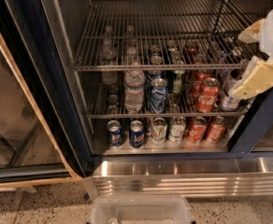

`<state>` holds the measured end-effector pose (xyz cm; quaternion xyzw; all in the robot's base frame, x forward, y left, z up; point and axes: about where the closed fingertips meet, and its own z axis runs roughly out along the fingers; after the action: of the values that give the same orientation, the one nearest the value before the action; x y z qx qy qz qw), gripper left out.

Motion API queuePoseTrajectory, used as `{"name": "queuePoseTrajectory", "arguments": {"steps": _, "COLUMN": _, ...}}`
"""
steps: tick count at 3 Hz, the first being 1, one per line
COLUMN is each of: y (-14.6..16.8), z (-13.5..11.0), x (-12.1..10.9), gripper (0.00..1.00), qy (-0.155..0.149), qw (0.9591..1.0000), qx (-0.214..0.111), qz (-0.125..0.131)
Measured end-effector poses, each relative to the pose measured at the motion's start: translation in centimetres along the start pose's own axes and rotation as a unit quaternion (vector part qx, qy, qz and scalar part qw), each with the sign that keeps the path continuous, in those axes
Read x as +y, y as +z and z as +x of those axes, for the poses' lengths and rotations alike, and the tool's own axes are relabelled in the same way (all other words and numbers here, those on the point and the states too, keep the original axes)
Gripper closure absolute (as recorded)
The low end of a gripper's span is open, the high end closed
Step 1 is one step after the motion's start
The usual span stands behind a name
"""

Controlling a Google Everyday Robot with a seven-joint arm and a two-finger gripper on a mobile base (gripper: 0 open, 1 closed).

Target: Pick water bottle from middle shelf of fridge

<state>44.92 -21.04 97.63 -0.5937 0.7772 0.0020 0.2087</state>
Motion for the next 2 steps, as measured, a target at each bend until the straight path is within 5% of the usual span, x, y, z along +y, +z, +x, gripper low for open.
{"name": "queuePoseTrajectory", "arguments": {"steps": 1, "y": 0.9, "z": -1.2, "x": 0.3, "gripper": 0.00, "qy": 0.012, "qw": 0.9991, "qx": -0.039, "qz": 0.011}}
{"name": "queuePoseTrajectory", "arguments": {"steps": 2, "y": 5.0, "z": -2.2, "x": 3.1, "gripper": 0.00, "qy": 0.050, "qw": 0.9916, "qx": -0.120, "qz": -0.003}}
